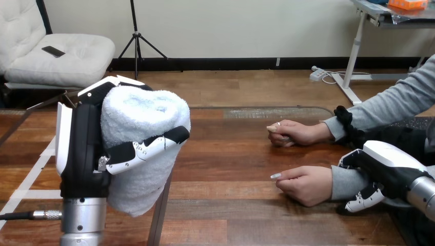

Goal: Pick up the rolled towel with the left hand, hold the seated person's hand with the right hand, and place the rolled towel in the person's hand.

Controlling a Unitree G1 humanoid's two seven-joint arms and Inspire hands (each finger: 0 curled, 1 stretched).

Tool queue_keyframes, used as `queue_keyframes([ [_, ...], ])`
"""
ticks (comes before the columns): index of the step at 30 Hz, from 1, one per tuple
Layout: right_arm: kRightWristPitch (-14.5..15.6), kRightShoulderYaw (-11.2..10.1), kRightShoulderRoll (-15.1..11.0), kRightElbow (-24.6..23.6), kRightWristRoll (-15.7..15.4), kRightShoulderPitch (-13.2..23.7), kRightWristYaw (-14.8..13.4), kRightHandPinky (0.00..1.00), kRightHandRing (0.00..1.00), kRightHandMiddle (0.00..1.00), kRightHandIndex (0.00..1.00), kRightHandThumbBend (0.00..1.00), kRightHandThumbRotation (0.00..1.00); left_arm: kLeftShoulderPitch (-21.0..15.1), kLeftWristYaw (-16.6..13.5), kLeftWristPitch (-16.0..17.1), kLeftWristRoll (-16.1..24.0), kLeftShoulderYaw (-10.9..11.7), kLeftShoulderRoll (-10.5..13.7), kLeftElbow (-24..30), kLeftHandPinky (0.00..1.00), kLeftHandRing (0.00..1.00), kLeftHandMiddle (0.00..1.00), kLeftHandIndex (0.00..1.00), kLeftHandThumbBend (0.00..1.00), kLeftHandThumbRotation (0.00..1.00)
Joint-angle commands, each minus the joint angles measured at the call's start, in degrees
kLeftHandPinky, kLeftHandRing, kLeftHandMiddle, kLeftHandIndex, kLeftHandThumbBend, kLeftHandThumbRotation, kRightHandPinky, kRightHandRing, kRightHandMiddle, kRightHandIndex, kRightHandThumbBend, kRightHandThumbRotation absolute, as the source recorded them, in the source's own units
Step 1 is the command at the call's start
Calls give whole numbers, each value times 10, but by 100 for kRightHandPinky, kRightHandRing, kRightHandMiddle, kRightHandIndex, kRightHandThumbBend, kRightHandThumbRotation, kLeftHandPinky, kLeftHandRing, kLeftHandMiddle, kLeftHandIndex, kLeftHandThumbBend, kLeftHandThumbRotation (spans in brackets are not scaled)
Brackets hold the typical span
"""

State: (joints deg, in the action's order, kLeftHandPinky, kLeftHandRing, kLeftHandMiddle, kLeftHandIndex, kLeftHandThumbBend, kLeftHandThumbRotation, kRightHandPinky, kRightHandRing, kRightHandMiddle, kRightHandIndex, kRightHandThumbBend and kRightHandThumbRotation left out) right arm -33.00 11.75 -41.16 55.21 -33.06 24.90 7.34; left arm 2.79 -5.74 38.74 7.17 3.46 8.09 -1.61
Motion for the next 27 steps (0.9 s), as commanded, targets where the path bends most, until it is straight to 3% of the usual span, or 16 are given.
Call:
queue_keyframes([
  [1,-8,8,-3,7,6,28,-7,37,42,48,49,64,2,-32,-1,14,-5,11,1,5,31,35,39,40,70,0],
  [27,-48,14,-2,23,2,34,-42,30,34,40,41,55,0,-35,1,12,-7,11,1,6,31,35,39,39,70,0],
])
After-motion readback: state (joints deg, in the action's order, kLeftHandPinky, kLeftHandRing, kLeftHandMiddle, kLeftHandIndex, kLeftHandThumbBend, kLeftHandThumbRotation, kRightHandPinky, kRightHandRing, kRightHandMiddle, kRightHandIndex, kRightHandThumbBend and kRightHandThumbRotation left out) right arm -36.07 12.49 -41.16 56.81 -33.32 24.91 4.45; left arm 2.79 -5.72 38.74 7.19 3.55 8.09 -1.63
